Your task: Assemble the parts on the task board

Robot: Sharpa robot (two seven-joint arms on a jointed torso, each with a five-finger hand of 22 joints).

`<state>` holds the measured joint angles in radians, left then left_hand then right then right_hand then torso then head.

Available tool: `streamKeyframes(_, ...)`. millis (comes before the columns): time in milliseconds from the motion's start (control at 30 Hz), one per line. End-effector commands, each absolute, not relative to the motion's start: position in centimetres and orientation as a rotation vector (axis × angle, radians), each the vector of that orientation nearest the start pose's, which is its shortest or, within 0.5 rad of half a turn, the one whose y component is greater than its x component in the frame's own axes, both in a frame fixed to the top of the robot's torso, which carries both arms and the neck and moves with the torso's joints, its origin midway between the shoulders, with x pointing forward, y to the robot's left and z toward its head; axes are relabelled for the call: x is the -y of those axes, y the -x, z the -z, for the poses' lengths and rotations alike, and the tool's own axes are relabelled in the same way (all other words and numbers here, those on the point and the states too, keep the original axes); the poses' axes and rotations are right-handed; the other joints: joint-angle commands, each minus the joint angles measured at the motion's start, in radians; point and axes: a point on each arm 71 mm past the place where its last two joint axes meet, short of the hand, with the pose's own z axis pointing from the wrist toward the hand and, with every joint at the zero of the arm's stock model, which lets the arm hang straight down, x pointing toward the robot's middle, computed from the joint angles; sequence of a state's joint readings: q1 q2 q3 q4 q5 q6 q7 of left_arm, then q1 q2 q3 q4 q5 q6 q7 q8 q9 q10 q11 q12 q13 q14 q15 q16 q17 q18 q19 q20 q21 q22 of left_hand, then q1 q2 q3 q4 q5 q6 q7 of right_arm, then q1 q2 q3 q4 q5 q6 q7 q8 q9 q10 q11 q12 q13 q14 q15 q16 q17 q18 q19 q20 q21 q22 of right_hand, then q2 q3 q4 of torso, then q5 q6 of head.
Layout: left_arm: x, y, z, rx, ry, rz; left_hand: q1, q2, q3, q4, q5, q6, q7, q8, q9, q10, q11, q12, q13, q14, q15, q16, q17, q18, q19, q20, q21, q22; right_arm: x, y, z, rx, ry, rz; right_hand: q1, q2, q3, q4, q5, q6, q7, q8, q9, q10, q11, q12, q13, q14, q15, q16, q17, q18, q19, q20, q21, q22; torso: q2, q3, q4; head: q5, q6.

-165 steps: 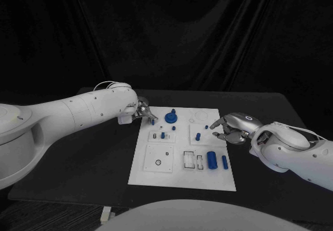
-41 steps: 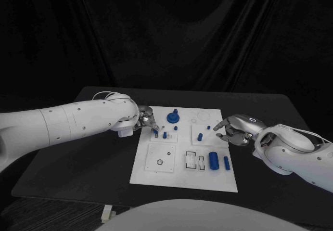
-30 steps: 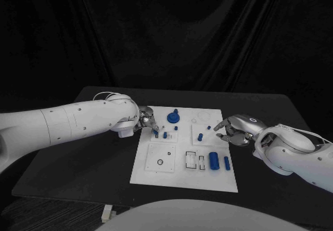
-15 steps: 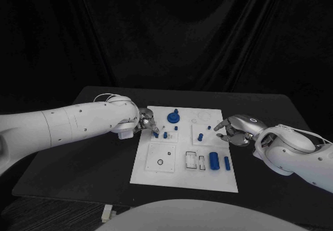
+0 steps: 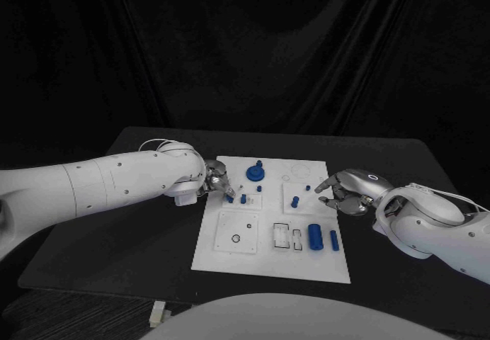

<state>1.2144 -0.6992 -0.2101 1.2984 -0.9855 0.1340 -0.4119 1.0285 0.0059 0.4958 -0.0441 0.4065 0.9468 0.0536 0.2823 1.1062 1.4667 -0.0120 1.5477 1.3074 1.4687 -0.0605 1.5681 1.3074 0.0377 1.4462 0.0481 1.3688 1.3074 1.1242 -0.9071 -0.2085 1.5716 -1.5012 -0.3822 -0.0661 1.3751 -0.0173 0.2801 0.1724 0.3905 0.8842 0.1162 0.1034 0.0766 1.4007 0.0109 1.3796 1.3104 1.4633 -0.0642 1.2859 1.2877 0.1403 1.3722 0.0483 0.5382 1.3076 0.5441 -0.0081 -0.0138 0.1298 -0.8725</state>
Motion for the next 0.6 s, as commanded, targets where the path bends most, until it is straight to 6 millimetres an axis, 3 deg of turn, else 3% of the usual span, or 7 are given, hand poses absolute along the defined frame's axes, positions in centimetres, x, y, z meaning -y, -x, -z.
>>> streamKeyframes(33, -21.08, -48.24, 29.33, -2.469, 0.199, 0.399, -0.003, 0.006, 0.004, 0.000, 0.005, 0.000, -0.004, -0.005, 0.001, 0.076, -0.007, -0.006, 0.237, 0.102, -0.005, 0.003, 0.263, 0.014, -0.006, -0.001, -0.003, 0.195, 21.78, -42.78, 26.97, -1.820, 0.222, -0.629, -0.003, -0.006, 0.007, -0.002, 0.004, 0.008, -0.001, -0.002, -0.001, -0.005, 0.000, -0.004, 0.028, 0.037, 0.007, -0.005, -0.002, 0.010, -0.006, 0.003, -0.003, 0.057, 0.000, 0.0003, 0.0000, 0.000, 0.000)
streamKeyframes(600, -21.51, -47.91, 29.51, -2.486, 0.199, 0.388, 0.000, 0.006, 0.012, -0.006, 0.008, -0.001, -0.005, -0.005, 0.002, 0.074, -0.007, -0.008, 0.236, 0.102, -0.005, 0.003, 0.263, 0.014, -0.008, 0.000, -0.006, 0.194, 21.79, -42.79, 27.07, -1.824, 0.221, -0.626, -0.004, -0.006, 0.009, -0.002, 0.004, 0.008, -0.001, -0.002, -0.001, -0.006, 0.000, -0.005, 0.026, 0.037, 0.008, -0.006, -0.003, 0.010, -0.006, 0.003, -0.005, 0.057, 0.000, 0.0001, -0.0006, 0.003, 0.000)
